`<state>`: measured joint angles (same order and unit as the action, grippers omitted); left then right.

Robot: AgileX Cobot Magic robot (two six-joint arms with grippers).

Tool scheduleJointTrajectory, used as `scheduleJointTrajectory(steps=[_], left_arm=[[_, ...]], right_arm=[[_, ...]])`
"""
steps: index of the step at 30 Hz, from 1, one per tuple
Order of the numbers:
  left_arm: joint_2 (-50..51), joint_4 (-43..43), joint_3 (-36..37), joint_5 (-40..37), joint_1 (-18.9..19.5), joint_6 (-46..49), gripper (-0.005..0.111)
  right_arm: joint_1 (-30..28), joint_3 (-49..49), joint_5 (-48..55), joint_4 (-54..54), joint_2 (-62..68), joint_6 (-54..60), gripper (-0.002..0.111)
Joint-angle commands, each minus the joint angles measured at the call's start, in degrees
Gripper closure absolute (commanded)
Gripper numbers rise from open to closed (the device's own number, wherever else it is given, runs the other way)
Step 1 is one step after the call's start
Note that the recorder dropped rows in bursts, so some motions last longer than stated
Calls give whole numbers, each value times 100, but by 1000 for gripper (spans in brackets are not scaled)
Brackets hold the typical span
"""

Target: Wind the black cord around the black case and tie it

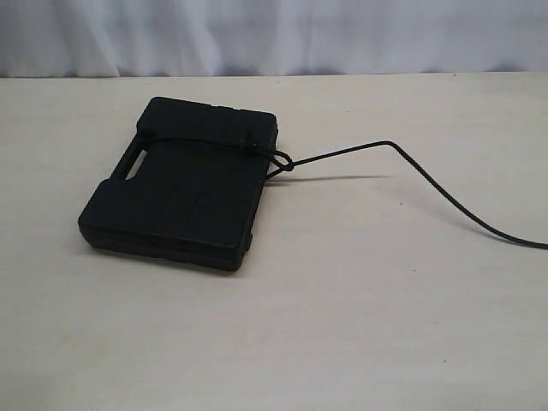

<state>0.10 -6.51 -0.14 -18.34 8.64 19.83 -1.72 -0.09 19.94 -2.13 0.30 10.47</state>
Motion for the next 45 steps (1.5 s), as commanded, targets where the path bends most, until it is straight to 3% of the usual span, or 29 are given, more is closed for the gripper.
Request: scheduleJointTrajectory(steps=[1, 32, 45], left_arm=[[-10, 2, 14, 5, 12, 5, 107], [-10, -11, 14, 32, 12, 5, 107], [-10, -11, 14, 32, -228, 5, 107]], right_arm=[[-31, 9, 9, 41, -30, 42, 104], [-31, 9, 9, 41, -30, 42, 104], [-31, 9, 9, 41, -30, 42, 104]])
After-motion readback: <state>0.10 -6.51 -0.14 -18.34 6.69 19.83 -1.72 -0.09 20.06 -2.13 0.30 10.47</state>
